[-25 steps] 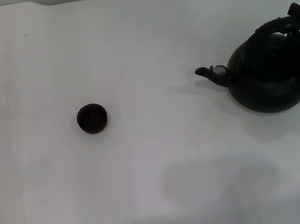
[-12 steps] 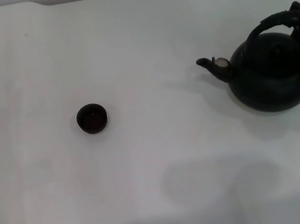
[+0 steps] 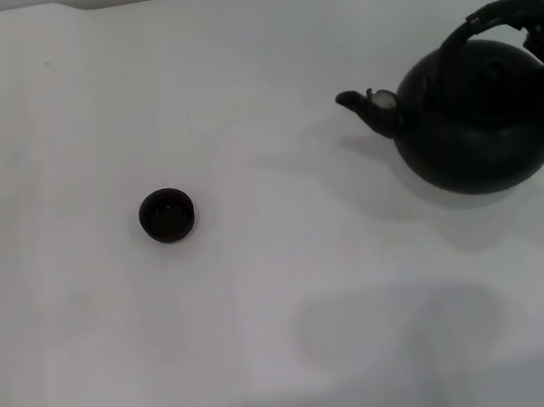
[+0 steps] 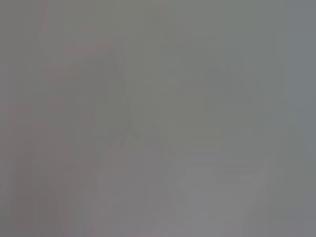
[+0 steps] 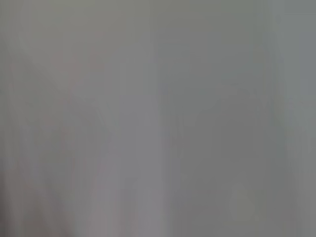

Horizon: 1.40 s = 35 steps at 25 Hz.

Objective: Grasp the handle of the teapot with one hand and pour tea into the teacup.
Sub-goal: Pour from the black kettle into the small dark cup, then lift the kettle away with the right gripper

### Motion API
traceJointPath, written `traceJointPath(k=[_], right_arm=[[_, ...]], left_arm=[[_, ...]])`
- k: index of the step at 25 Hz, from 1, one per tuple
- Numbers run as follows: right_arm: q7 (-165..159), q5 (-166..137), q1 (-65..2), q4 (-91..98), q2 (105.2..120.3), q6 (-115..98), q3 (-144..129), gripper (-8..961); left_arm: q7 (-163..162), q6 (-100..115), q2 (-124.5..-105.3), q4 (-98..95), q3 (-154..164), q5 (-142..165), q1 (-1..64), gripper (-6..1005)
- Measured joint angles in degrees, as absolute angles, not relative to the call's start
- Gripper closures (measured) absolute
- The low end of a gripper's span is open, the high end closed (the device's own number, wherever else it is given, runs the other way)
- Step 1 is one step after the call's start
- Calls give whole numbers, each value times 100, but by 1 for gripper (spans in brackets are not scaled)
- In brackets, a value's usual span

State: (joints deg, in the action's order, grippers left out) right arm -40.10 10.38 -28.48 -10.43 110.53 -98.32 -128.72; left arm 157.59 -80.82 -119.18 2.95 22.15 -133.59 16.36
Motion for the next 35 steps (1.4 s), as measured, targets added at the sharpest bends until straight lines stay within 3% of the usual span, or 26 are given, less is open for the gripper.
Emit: traceJointPath(k=[7,17,35], right_arm=[[-3933,1031,-3176,-1031,11178,-9875,-13389,719],[-3596,1027,-3612,-965,11513,-9910,-13966,725],[-2643,962,-3877,521,11497,-8157,-14240,748]], left_arm=[[15759,-8086,-11927,308,2215,-13354,1640,108],[15759,-8074,-11927,317,2218,-13332,1661,107],[15758,-8057,-11918,295,2214,-13334,1665,107]])
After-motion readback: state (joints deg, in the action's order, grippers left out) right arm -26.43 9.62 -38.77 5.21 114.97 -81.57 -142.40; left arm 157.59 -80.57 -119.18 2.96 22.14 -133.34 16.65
